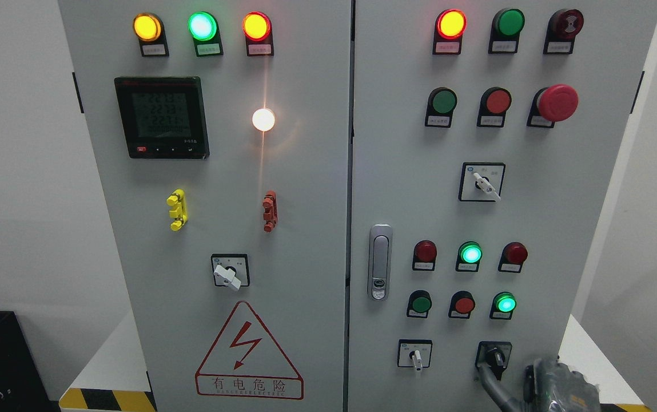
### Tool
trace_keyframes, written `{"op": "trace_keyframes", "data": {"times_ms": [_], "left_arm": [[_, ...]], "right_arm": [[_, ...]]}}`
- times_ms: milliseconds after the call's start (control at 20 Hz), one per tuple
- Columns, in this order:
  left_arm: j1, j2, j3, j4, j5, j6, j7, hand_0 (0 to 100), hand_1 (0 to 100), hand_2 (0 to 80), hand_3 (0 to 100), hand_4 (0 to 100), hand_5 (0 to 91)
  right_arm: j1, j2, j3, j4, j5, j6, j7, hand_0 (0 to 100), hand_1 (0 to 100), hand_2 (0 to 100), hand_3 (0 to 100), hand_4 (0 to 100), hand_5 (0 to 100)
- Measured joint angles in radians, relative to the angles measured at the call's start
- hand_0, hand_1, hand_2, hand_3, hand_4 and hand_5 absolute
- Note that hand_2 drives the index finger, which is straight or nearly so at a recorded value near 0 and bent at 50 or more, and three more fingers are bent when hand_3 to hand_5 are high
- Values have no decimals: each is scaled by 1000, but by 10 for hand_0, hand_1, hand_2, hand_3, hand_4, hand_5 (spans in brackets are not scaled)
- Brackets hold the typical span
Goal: Flip black knob to close circuit
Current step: 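Grip the black rotary knob with the right hand and twist it, then release the black knob and ease the right hand off it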
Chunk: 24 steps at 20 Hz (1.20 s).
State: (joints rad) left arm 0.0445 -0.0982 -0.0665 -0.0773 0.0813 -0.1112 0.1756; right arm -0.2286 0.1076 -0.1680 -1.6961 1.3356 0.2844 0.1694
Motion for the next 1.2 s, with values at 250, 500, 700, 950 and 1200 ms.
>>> {"op": "trace_keyframes", "data": {"times_ms": [250, 500, 700, 950, 1200], "left_arm": [[0, 0, 0, 0, 0, 0, 0, 120, 556, 0, 0, 0, 0], [0, 0, 0, 0, 0, 0, 0, 120, 556, 0, 0, 0, 0], [0, 0, 0, 0, 0, 0, 0, 120, 556, 0, 0, 0, 0], [0, 0, 0, 0, 0, 0, 0, 120, 556, 0, 0, 0, 0], [0, 0, 0, 0, 0, 0, 0, 120, 556, 0, 0, 0, 0]], "right_arm": [[0, 0, -19, 0, -1, -3, 0, 0, 38, 789, 939, 783, 690], [0, -1, -32, 0, -1, -4, -1, 0, 46, 787, 939, 781, 690], [1, -1, -41, 0, -1, -4, -1, 0, 48, 791, 937, 781, 691], [1, -1, -51, -1, -10, 0, -1, 0, 49, 791, 935, 782, 691], [1, -1, -55, -7, -32, 0, -1, 0, 49, 787, 934, 781, 691]]}}
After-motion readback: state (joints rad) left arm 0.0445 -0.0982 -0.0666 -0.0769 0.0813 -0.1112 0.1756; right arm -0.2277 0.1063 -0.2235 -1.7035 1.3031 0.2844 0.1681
